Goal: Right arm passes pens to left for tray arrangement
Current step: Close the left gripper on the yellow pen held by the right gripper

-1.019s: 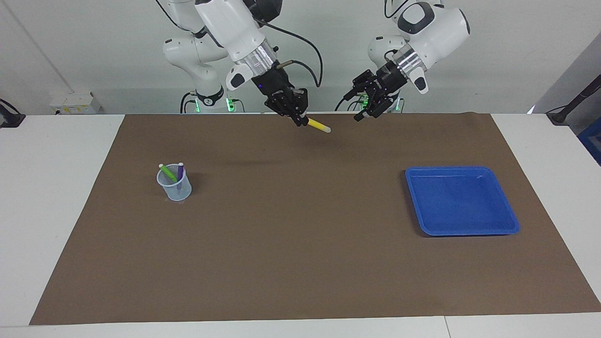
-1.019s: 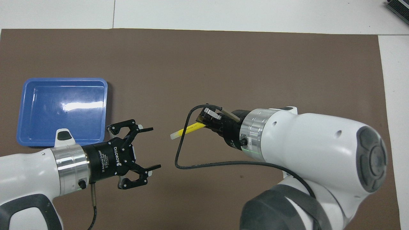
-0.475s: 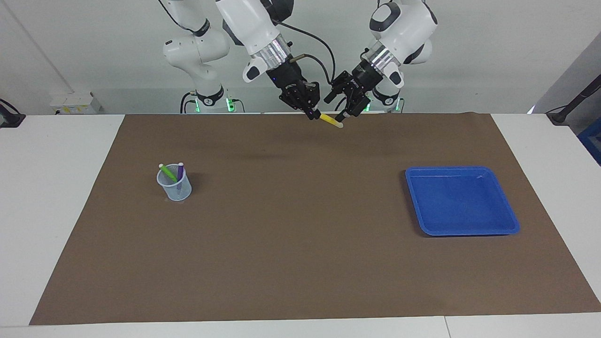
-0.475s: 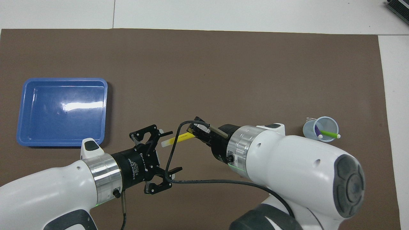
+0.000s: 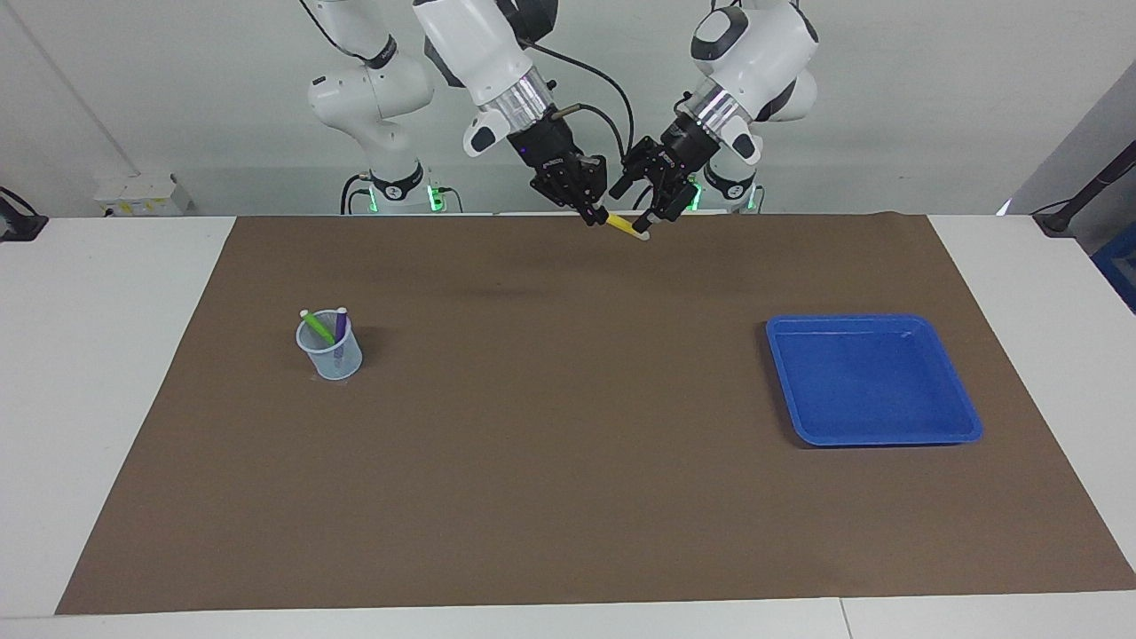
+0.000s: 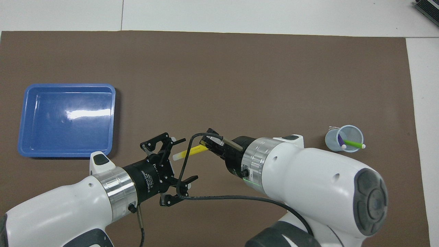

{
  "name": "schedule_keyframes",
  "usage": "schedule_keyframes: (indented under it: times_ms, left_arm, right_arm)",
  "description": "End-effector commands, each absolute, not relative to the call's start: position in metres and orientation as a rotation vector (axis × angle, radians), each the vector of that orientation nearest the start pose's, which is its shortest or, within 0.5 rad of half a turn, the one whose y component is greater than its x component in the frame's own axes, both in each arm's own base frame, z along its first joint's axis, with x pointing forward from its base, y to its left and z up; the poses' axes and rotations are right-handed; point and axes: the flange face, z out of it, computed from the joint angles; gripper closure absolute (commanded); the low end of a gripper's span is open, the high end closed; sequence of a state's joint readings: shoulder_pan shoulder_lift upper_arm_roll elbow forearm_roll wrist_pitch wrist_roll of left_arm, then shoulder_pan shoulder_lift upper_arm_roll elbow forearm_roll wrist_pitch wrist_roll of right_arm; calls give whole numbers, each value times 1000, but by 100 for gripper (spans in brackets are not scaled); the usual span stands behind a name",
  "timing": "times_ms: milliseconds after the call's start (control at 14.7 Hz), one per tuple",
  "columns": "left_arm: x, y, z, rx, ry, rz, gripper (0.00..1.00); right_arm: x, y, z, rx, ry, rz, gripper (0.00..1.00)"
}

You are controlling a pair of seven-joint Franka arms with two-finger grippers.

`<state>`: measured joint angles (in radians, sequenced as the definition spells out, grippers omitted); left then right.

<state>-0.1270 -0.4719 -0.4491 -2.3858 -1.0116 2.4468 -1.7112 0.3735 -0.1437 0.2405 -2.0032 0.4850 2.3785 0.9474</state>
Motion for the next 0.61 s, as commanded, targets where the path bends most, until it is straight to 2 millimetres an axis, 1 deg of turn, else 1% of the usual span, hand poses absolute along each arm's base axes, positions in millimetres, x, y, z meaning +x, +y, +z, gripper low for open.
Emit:
schedule_keyframes:
  times_ms: [0,204,340,543]
  left_arm:
    - [366,-265,527,1488,1852,-428,0]
    - [367,-265,527,1484,1852,-422,0]
    - [366,-267,527,1489,1848,-419,4]
    - [365,-271,525,1485,1847,-403,4]
  right_arm:
    - [444,326,577,-2376,740,-131,100]
    - [445,326,577,-2377,740,-132,100]
    - [445,326,577,-2377,740,-132,100]
    - [445,326,577,-2377,740,-132,100]
